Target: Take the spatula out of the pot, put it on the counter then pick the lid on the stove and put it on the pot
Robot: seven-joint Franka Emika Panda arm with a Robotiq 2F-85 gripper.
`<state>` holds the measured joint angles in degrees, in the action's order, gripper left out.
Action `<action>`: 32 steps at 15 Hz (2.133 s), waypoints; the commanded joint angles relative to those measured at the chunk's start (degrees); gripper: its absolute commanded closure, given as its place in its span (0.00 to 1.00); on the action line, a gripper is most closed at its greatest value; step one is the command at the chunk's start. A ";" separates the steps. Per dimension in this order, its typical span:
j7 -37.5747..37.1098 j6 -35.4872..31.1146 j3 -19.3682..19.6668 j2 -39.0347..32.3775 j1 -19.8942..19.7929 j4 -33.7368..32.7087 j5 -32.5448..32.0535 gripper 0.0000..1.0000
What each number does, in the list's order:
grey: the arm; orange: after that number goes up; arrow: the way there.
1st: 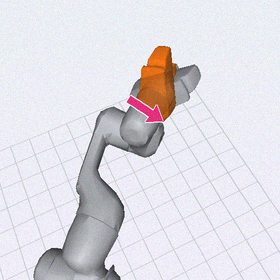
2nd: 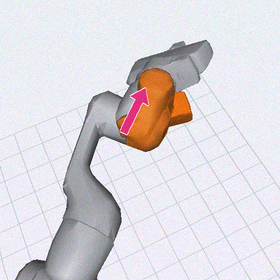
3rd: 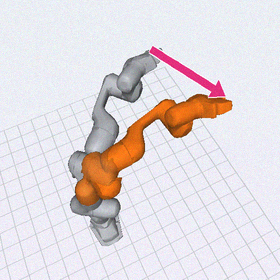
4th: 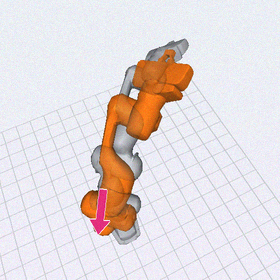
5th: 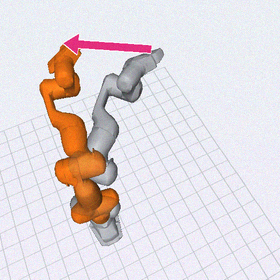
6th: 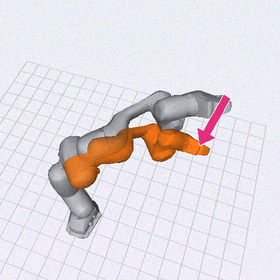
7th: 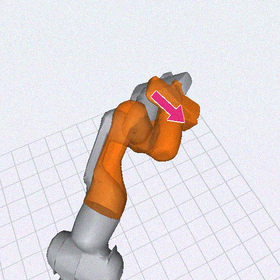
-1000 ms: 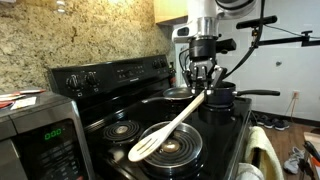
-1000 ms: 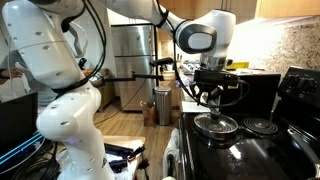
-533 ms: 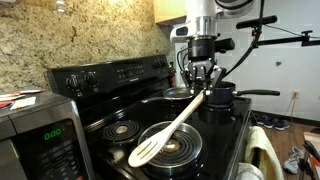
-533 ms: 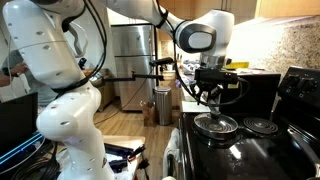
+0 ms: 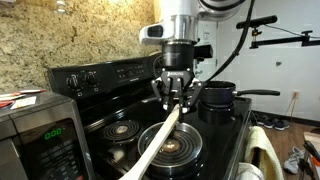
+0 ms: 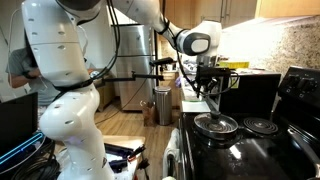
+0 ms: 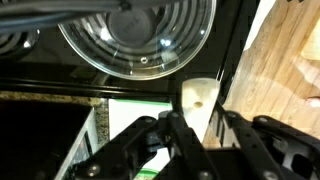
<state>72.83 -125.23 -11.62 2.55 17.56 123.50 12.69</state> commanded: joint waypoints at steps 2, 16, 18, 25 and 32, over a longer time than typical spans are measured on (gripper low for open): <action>0.67 -0.50 -2.35 -3.12 -0.53 -1.96 0.18 0.71; 11.58 0.05 -9.44 -23.44 1.27 -21.03 -0.67 0.93; 12.08 1.45 -10.69 -27.16 1.27 -24.53 -0.78 0.93; 6.18 6.67 -11.85 -34.58 2.21 -30.87 0.73 0.93; 0.81 7.27 -10.73 -33.95 2.75 -29.28 -0.57 0.93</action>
<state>78.83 -119.15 -22.82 -31.67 19.79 93.99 12.95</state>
